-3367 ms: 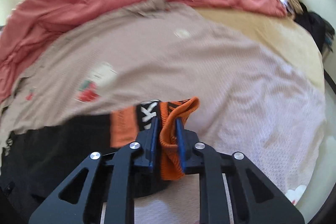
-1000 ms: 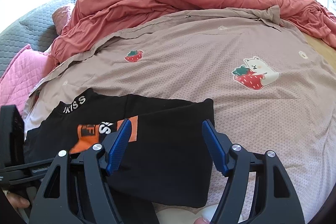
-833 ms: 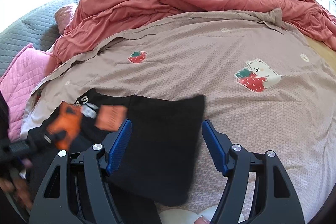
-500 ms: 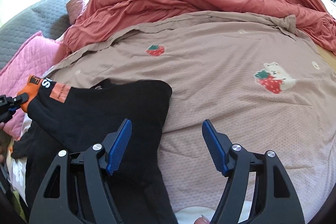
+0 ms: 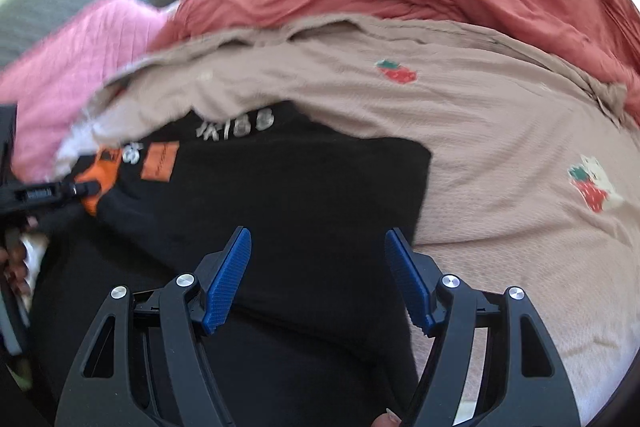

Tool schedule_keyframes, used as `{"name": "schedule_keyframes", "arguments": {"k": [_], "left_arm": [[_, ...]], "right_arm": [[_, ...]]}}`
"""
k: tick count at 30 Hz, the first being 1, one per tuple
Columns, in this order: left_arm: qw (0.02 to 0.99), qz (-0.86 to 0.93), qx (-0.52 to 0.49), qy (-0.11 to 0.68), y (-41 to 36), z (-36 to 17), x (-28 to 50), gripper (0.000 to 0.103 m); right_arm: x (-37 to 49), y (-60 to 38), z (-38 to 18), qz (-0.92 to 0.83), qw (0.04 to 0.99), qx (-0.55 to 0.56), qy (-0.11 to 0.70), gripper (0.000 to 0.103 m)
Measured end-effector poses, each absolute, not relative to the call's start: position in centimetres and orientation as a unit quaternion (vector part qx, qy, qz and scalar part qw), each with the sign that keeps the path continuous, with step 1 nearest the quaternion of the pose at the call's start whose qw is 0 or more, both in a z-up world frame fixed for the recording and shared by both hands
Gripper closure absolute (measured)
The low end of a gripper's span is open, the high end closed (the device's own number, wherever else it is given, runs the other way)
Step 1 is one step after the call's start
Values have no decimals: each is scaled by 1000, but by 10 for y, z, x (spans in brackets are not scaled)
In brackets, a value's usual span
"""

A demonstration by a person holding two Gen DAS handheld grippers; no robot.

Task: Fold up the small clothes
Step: 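Fold the held sleeve across the shirt body toward the right tool, release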

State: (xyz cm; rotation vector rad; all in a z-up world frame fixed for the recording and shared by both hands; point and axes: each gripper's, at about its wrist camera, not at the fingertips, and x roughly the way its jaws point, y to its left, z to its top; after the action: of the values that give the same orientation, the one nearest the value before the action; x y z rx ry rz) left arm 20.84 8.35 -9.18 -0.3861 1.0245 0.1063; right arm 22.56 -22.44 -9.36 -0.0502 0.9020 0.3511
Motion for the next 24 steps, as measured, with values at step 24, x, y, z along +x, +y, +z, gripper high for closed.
{"name": "schedule_keyframes", "arguments": {"k": [24], "left_arm": [[847,36,-99,522,44,-100,215,86]], "right_arm": [[223,-232,-111,163,867,-29,470,26]]}}
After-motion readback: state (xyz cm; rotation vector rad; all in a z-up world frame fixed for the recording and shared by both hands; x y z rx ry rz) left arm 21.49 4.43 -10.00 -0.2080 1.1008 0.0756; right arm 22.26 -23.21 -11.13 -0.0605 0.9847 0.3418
